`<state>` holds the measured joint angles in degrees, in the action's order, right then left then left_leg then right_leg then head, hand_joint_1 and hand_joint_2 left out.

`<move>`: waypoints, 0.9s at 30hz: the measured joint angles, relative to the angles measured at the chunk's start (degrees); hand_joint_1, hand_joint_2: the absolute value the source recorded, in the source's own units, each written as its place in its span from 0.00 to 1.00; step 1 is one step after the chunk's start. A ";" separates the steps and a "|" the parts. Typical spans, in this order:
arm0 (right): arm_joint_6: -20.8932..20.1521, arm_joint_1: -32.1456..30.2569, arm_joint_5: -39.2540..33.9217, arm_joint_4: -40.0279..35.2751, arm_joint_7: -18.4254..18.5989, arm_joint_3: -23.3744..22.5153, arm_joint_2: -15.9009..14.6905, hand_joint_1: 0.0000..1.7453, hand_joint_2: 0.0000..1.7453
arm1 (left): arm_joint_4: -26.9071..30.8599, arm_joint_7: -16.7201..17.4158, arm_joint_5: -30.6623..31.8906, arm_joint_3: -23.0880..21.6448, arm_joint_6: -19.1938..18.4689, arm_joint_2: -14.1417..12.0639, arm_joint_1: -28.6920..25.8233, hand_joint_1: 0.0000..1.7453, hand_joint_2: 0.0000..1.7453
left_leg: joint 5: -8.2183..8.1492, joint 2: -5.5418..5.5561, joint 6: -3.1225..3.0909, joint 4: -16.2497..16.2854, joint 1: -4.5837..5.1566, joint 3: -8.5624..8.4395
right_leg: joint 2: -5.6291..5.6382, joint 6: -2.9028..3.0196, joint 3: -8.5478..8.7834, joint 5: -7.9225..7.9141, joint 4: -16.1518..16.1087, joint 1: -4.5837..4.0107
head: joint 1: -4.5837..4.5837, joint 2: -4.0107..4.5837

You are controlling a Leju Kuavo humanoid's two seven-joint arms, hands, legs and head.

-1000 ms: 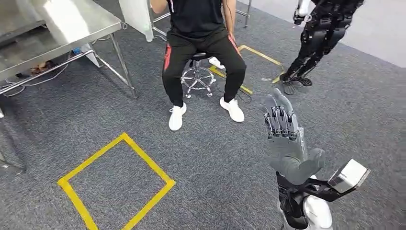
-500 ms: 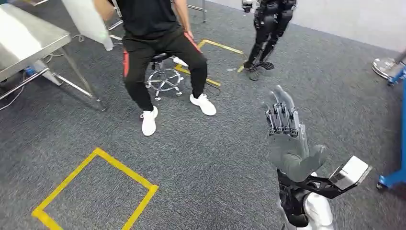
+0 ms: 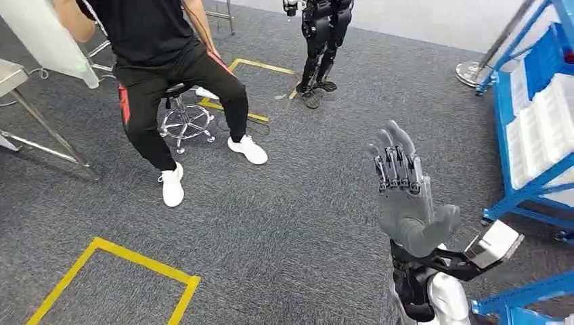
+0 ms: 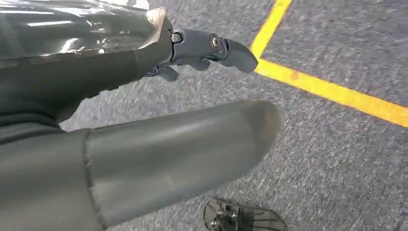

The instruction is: Take the parts from the cabinet and place them on the table.

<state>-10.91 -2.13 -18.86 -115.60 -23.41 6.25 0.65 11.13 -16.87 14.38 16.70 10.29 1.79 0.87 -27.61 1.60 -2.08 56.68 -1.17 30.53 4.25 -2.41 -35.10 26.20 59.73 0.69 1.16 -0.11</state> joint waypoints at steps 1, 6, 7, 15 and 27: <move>0.09 0.25 0.00 0.00 -0.02 0.07 0.02 0.00 0.00 | -0.02 0.00 -0.04 0.04 0.00 -0.07 -0.03 0.00 0.00 | 0.02 -1.07 -0.41 0.00 0.09 0.07 | -2.04 0.35 -2.08 1.99 4.01 0.01 | 0.37 0.00; 0.59 -0.40 0.02 0.05 -0.02 0.07 -0.30 0.00 0.00 | -0.02 0.07 -0.11 0.09 0.02 0.02 -0.14 0.00 0.00 | -0.10 -5.22 -0.34 0.03 0.54 0.22 | -3.84 -0.78 -5.70 4.33 12.35 0.48 | 0.37 0.00; 0.66 -0.39 0.04 0.04 -0.02 0.07 -0.33 0.00 0.00 | -0.02 0.07 -0.11 0.09 0.02 0.13 -0.11 0.00 0.00 | -0.15 -5.88 -0.25 0.03 0.54 0.12 | -4.44 -1.36 -2.78 2.53 7.23 0.57 | 0.37 0.00; 1.14 -0.66 0.48 -0.15 -0.04 0.07 -0.41 0.00 0.00 | 0.02 -0.02 0.09 0.11 -0.02 0.26 0.09 0.00 0.00 | -2.65 -5.78 2.59 1.58 0.21 -0.74 | -5.88 1.28 2.73 -0.54 -2.95 0.76 | 0.18 0.00; 1.51 -0.70 0.55 -0.11 -0.20 0.04 -0.50 0.00 0.00 | -0.11 -0.26 0.13 0.13 0.00 0.33 -0.38 0.00 0.00 | -0.98 2.99 1.60 2.07 -0.06 1.22 | 3.05 0.96 1.19 -1.07 -1.88 0.03 | 0.20 0.00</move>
<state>-9.40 -2.83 -18.32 -115.71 -23.61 6.29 0.15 11.02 -17.14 14.51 16.83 10.29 2.12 0.49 -28.59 4.59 -0.48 58.74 -1.23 31.74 7.30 -1.45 -33.91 25.13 57.85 0.72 1.35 -0.11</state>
